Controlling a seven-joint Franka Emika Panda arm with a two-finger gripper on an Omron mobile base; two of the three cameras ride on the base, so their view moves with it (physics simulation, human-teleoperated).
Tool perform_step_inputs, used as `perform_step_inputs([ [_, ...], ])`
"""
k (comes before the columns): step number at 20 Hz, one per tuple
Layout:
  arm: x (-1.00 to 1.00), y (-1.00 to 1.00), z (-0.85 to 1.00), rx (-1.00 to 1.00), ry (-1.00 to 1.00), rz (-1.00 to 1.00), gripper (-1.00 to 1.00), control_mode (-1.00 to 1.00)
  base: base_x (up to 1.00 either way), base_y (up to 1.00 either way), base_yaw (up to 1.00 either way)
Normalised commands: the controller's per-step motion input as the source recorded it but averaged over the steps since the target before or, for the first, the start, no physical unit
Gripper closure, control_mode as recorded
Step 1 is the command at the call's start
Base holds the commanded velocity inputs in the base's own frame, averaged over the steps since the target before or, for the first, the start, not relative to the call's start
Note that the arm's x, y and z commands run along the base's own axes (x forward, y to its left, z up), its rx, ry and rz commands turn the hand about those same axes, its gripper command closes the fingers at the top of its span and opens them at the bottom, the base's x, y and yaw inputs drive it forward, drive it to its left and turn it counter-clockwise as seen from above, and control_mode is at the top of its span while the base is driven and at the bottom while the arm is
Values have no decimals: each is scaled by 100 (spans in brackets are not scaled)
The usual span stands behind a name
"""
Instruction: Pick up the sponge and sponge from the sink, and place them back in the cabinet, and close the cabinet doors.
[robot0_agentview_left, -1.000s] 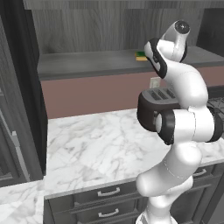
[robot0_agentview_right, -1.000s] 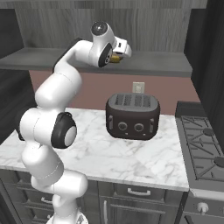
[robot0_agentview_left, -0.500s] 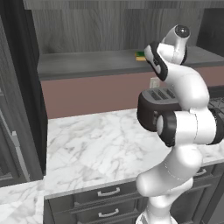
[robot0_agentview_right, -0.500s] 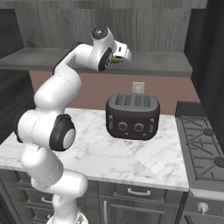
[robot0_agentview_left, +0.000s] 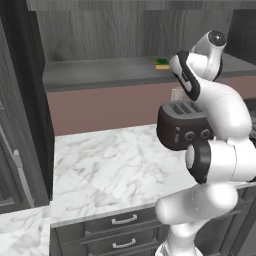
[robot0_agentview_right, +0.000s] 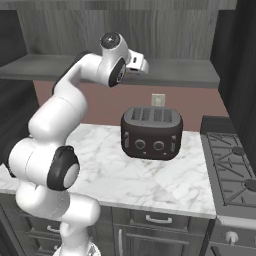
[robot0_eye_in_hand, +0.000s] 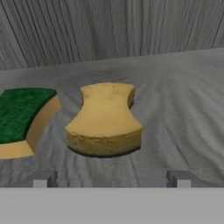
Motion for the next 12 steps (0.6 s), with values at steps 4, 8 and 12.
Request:
perform_step_inputs([
  [4,-56,0,0,0,0,0,-100,-100,0,0,0],
  [8,-61,0,3,0,0,0,-100,-100,0,0,0],
  [12,-67,0,3,0,0,0,-100,-100,0,0,0],
])
